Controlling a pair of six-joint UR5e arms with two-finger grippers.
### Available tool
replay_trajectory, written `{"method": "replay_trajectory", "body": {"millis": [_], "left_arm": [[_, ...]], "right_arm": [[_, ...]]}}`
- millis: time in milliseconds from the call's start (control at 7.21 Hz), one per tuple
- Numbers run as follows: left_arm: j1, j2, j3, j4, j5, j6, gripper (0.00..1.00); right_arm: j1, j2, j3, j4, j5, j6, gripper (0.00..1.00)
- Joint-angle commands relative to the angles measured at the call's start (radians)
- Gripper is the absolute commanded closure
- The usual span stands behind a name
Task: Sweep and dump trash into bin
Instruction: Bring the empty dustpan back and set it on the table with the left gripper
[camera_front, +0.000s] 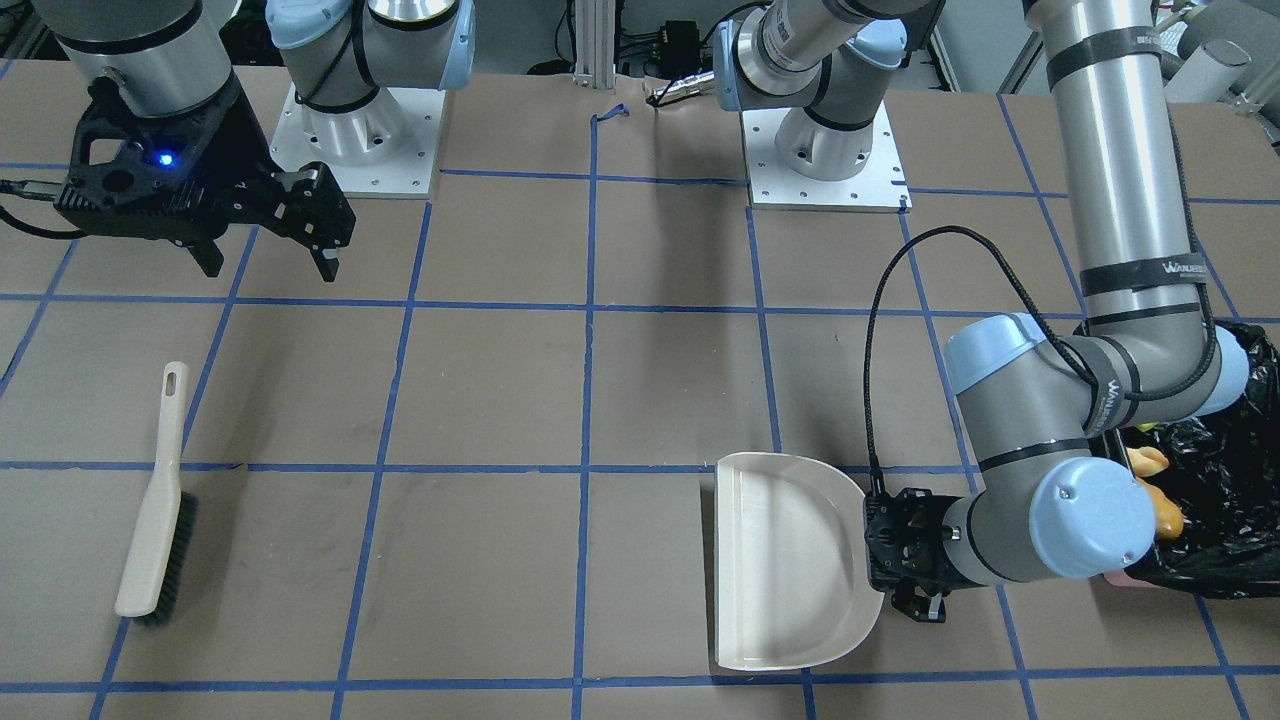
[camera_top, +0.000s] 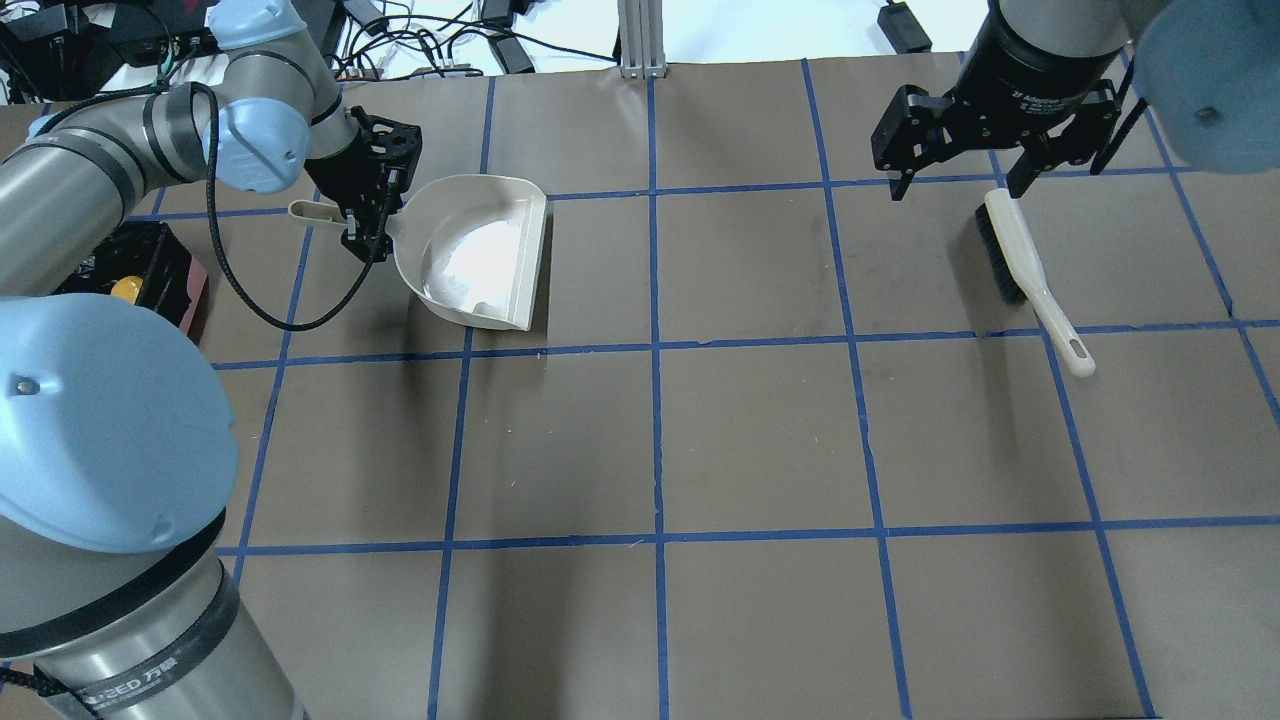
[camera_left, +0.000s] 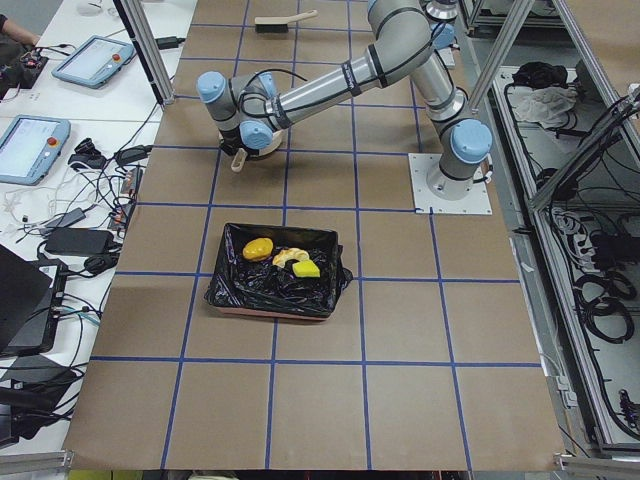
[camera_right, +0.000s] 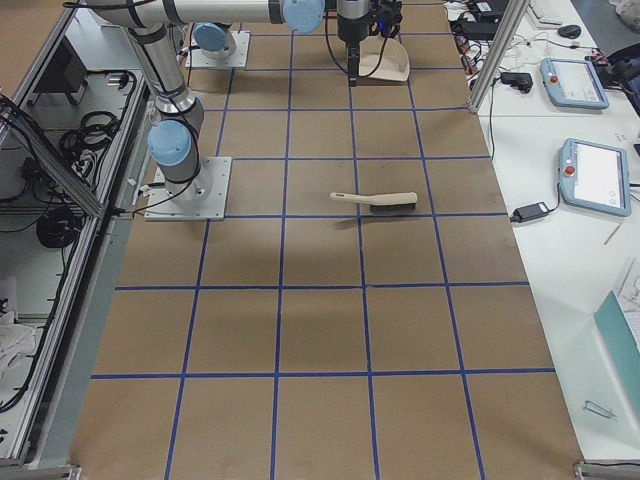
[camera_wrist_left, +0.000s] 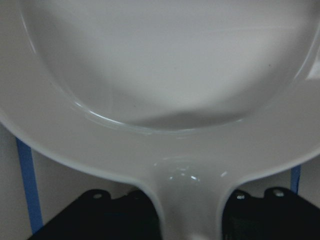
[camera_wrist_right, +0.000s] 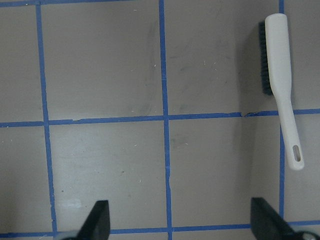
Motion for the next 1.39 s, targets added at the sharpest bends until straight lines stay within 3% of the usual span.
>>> {"method": "replay_trajectory", "body": {"millis": [0, 139, 278, 416, 833, 1249], "left_arm": [[0.007, -0.006, 0.0, 0.005, 0.001, 0.007, 0.85], [0.005, -0.006, -0.002, 0.005, 0.001, 0.006, 0.76], [0.005, -0.008, -0.002, 0.005, 0.002, 0.003, 0.47], [0.005, -0.008, -0.002, 0.005, 0.007, 0.001, 0.0], [0.01, 0.026, 0.003, 0.005, 0.045, -0.022, 0.0], [0.004, 0.15, 0.015, -0.029, -0.047, -0.199, 0.0]], "right_arm": [[0.0, -0.004, 0.012, -0.006, 0.001, 0.0, 0.0], [0.0, -0.004, 0.012, -0.006, 0.001, 0.0, 0.0], [0.0, -0.004, 0.012, -0.006, 0.001, 0.0, 0.0], [0.0, -0.004, 0.012, -0.006, 0.001, 0.0, 0.0], [0.0, -0.004, 0.012, -0.006, 0.001, 0.0, 0.0], [0.0, -0.004, 0.012, -0.004, 0.001, 0.0, 0.0]]}}
